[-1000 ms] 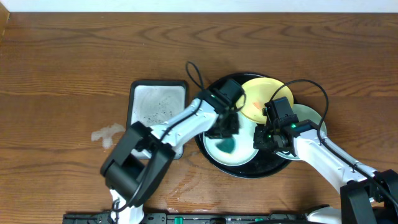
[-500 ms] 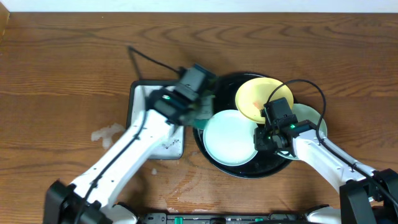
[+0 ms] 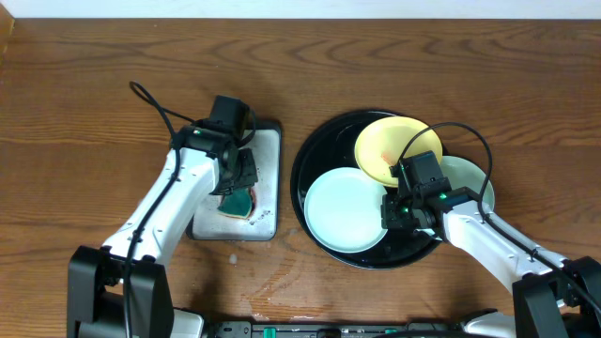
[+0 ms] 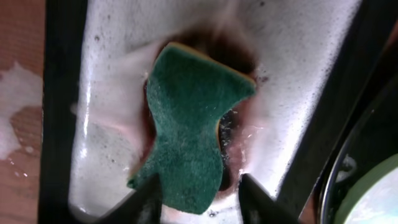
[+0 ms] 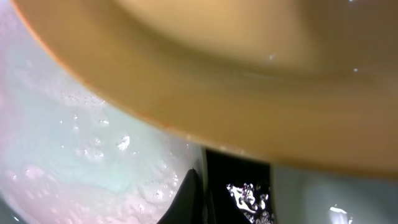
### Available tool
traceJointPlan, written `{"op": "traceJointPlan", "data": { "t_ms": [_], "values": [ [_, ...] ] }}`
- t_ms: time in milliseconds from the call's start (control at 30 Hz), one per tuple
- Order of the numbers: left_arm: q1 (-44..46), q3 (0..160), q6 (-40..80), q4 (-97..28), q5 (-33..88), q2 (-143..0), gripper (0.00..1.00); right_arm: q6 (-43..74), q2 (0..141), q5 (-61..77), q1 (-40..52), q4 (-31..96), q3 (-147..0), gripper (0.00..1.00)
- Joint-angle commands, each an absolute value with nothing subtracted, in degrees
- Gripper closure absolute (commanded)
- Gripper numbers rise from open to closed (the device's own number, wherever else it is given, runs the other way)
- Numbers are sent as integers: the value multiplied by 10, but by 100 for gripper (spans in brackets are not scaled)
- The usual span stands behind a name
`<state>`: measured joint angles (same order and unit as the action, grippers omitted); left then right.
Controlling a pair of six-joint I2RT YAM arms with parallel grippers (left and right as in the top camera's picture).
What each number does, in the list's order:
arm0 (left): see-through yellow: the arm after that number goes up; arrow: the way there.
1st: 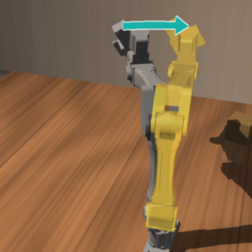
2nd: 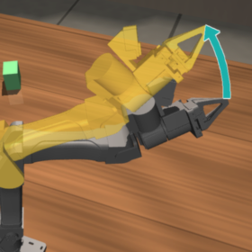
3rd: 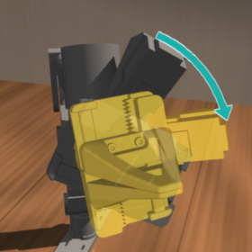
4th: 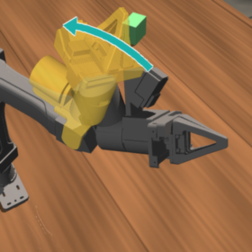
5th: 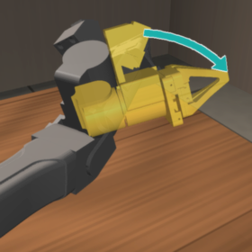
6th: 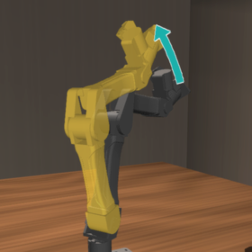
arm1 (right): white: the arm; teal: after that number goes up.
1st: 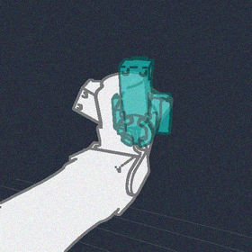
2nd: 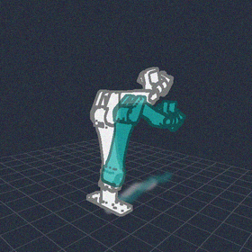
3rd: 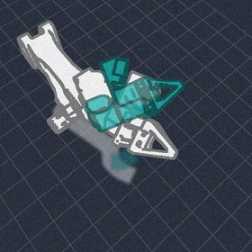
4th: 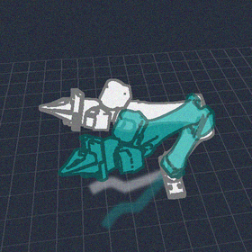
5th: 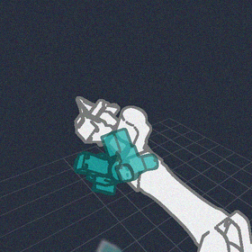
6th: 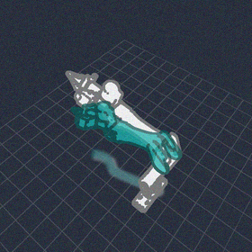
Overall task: Clean dirty plates on tray and stack at the side
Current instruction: 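Return the sponge to the basin with the left gripper, then lift the cleaned mint-green plate with the right gripper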
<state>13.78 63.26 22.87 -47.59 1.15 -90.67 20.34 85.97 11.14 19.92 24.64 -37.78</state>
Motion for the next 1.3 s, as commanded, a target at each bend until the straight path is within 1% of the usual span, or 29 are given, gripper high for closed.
{"op": "traceJointPlan", "data": {
  "t_ms": [0,133,167,267,400,433,600,867,1000,1267],
  "values": [
    [121,646,197,-483,68,-882,50,192,839,114,204,290,-397,99],
    [119,657,197,-495,101,-821,38,192,794,61,204,352,-433,99],
    [119,657,197,-498,105,-788,35,191,770,34,204,383,-452,99],
    [119,657,197,-503,105,-743,27,172,735,-17,206,425,-484,99],
    [119,657,197,-505,105,-701,22,135,696,-91,228,455,-520,99],
    [119,657,197,-505,105,-694,18,132,685,-123,242,459,-529,99],
    [119,657,197,-505,105,-692,17,118,674,-235,307,453,-541,99],
    [119,657,197,-505,105,-692,17,106,675,-316,356,455,-541,99],
    [119,657,197,-505,105,-692,16,39,675,-355,386,444,-541,99],
    [119,657,197,-505,105,-692,16,15,675,-468,463,425,-541,99]
  ]
}}
